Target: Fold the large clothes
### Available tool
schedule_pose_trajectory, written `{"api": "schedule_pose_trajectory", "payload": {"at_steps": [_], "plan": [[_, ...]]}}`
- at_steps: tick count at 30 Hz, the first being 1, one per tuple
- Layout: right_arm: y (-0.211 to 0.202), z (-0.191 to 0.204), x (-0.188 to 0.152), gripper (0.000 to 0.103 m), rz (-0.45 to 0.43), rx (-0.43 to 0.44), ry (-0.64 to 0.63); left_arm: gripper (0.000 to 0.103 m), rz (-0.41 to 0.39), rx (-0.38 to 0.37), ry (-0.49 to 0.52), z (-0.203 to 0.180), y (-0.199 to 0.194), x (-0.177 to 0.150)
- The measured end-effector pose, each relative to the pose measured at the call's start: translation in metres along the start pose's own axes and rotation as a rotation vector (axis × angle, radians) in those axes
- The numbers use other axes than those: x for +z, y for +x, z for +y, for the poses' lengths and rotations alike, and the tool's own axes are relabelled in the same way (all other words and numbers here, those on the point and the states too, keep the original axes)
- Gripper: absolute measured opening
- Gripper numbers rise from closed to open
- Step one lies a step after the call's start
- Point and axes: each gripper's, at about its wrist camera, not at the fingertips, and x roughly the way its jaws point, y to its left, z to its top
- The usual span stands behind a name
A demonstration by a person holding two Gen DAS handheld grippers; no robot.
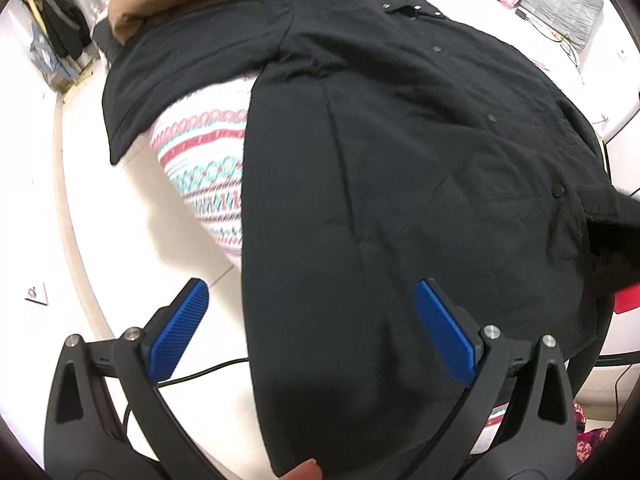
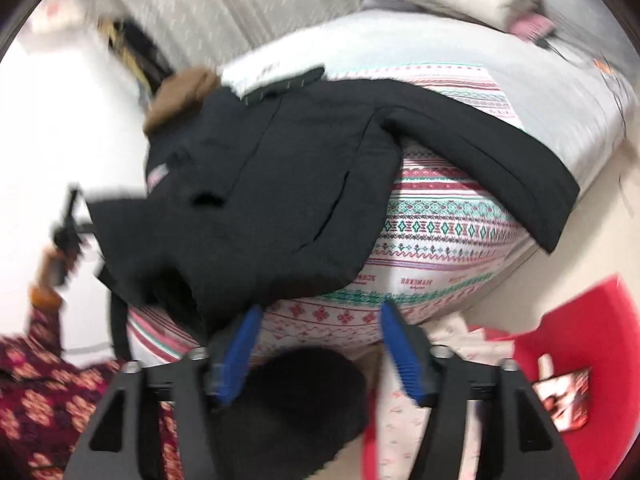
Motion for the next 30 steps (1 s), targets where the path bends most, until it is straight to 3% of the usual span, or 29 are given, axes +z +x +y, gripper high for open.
{"api": "schedule_pose_trajectory", "payload": {"at_steps": [4, 8, 11, 13, 14, 15, 16, 17, 20, 22, 25, 27, 30], "plan": [[0.0, 0.0, 0.0, 0.075, -0.039, 0.088, 0.069, 0.102, 0.029, -0.065, -0.043, 0.014, 0.013, -0.013], [0.036, -0.009, -0.007, 0.078, -0.006, 0.126, 0.13, 0.1, 0.076, -0.207, -0.104, 0.03, 0.036, -0.029], [0.082, -0.013, -0.017, 0.078, 0.102, 0.111, 0.18, 0.075, 0.116, -0.342, -0.192, 0.041, 0.053, -0.041], [0.112, -0.018, -0.027, 0.077, 0.169, 0.125, 0.235, 0.039, 0.116, -0.439, -0.242, 0.043, 0.056, -0.049], [0.123, -0.019, -0.03, 0.066, 0.183, 0.152, 0.267, 0.031, 0.094, -0.465, -0.245, 0.042, 0.052, -0.052], [0.13, -0.017, -0.031, 0.033, 0.189, 0.198, 0.284, 0.017, 0.063, -0.464, -0.24, 0.04, 0.044, -0.053], [0.132, -0.014, -0.031, 0.018, 0.18, 0.213, 0.286, 0.013, 0.04, -0.478, -0.245, 0.039, 0.034, -0.054], [0.13, -0.013, -0.03, 0.011, 0.158, 0.211, 0.293, 0.011, 0.016, -0.494, -0.251, 0.038, 0.022, -0.055], [0.105, -0.01, -0.019, 0.007, 0.106, 0.15, 0.295, 0.009, -0.067, -0.534, -0.234, 0.04, -0.019, -0.061], [0.086, -0.008, -0.015, 0.007, 0.071, 0.085, 0.273, 0.01, -0.074, -0.494, -0.199, 0.039, -0.036, -0.068], [0.084, -0.002, -0.015, 0.007, 0.121, -0.08, 0.217, 0.011, 0.021, -0.252, -0.065, 0.015, -0.02, -0.084], [0.105, 0.012, -0.021, 0.008, 0.221, -0.22, 0.134, 0.011, 0.104, -0.18, -0.003, 0.0, -0.002, -0.091], [0.122, 0.032, -0.025, 0.01, 0.279, -0.349, 0.024, 0.018, 0.077, -0.145, 0.028, -0.007, -0.011, -0.092]]}}
